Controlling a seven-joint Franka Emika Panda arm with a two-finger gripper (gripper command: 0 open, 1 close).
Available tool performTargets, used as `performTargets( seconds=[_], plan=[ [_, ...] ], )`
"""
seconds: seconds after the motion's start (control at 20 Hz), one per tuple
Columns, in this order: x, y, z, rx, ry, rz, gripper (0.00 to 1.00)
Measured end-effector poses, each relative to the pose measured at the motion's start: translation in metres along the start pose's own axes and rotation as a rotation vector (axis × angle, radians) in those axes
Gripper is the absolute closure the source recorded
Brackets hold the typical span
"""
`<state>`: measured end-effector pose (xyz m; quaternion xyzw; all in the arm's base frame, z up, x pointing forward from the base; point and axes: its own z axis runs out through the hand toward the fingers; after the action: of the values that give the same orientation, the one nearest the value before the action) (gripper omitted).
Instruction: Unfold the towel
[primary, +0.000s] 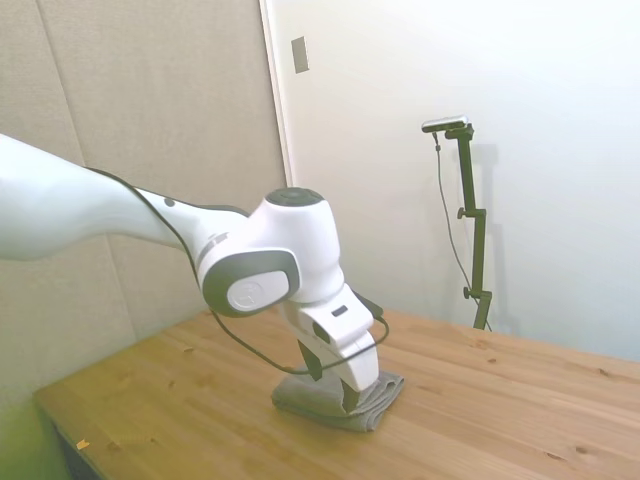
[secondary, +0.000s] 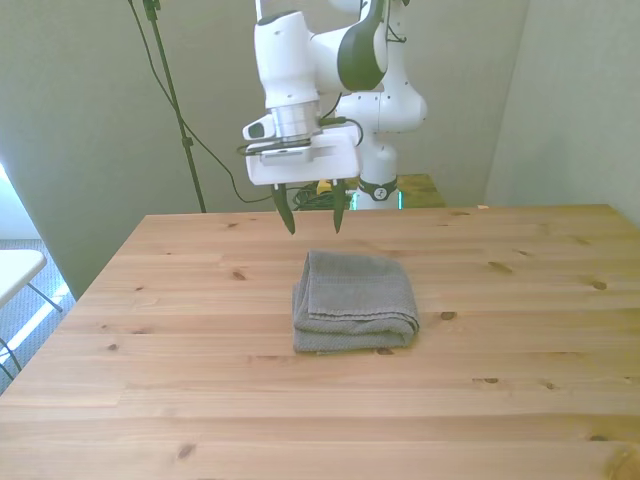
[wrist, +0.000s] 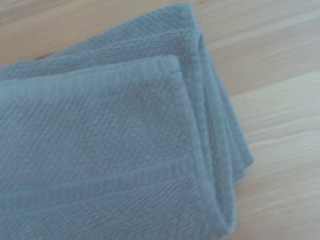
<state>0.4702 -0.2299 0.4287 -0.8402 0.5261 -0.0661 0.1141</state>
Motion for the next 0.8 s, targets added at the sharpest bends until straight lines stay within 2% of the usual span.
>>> performTargets(
  seconds=[0.35, 0.55, 0.6, 0.8],
  plan=[
    [0.020, -0.005, 0.026, 0.107, -0.072, -0.066, 0.00],
    [0.017, -0.008, 0.038, 0.121, -0.102, -0.097, 0.00],
    [0.016, -0.008, 0.040, 0.121, -0.109, -0.101, 1.00],
    [0.013, -0.007, 0.046, 0.131, -0.147, -0.117, 1.00]
  ],
)
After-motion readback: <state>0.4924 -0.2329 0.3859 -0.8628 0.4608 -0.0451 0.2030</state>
